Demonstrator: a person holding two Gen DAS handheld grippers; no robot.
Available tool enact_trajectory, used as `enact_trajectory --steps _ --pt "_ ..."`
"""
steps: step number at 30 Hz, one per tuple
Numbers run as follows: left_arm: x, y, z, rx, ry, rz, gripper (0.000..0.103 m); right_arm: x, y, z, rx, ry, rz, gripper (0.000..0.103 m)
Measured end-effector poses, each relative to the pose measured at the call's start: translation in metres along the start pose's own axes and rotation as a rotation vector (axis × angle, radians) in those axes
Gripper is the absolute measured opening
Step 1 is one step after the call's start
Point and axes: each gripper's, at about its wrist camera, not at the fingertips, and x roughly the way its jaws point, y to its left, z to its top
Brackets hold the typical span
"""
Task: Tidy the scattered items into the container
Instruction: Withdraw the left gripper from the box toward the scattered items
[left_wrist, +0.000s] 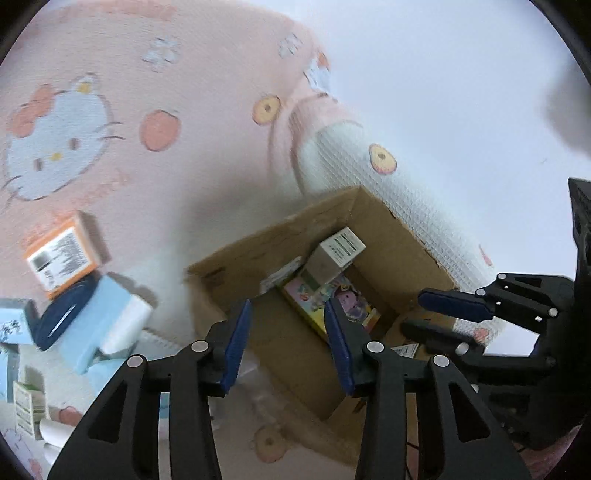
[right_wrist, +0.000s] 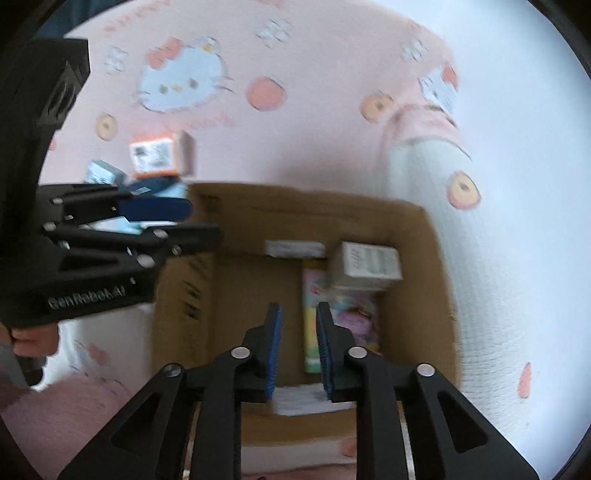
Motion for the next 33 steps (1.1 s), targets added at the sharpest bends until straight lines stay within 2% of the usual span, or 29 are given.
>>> enact_trajectory --steps 3,4,7,11,15,18,22,24,29,33 --pt "-0.025 0.03 -0.005 -0.046 -0.022 -0.048 0.049 -0.005 0.035 0.005 -0.061 -0.027 -0.017 0.047" --pt "-0.036 0.04 -0.006 -0.063 -0.033 -0.038 0.05 -0.006 0.046 0.006 -0.085 -0.04 -0.015 0.05" --pt "-0.056 0.073 -0.016 -0.088 -0.076 0.046 0.051 -0.005 0.079 0.014 -0.146 -0.051 0.044 0.052" --pt "-0.067 0.117 -0.038 -0.148 -0.084 0.139 0.054 0.017 0.11 0.028 -0.187 -0.039 0.098 0.054" --pt "-0.071 0.171 -0.069 -0.323 -0.038 0.142 0.057 0.046 0.14 0.047 -0.199 -0.002 0.13 0.056" --pt "-0.076 0.206 -0.094 -0.43 -0.013 0.187 0.057 0.064 0.163 0.061 -0.215 0.012 0.172 0.057" --pt "-0.084 0.237 -0.13 -0.5 -0.001 0.288 0.057 0.086 0.189 0.07 -0.204 0.035 0.265 0.058" --pt "-0.089 0.251 -0.149 -0.535 -0.007 0.332 0.057 0.1 0.2 0.069 -0.175 0.065 0.279 0.058" --pt "-0.097 0.281 -0.18 -0.62 0.008 0.394 0.057 0.138 0.228 0.063 -0.166 0.147 0.338 0.058" --pt "-0.099 0.295 -0.196 -0.628 0.005 0.436 0.057 0.149 0.248 0.061 -0.164 0.147 0.391 0.058"
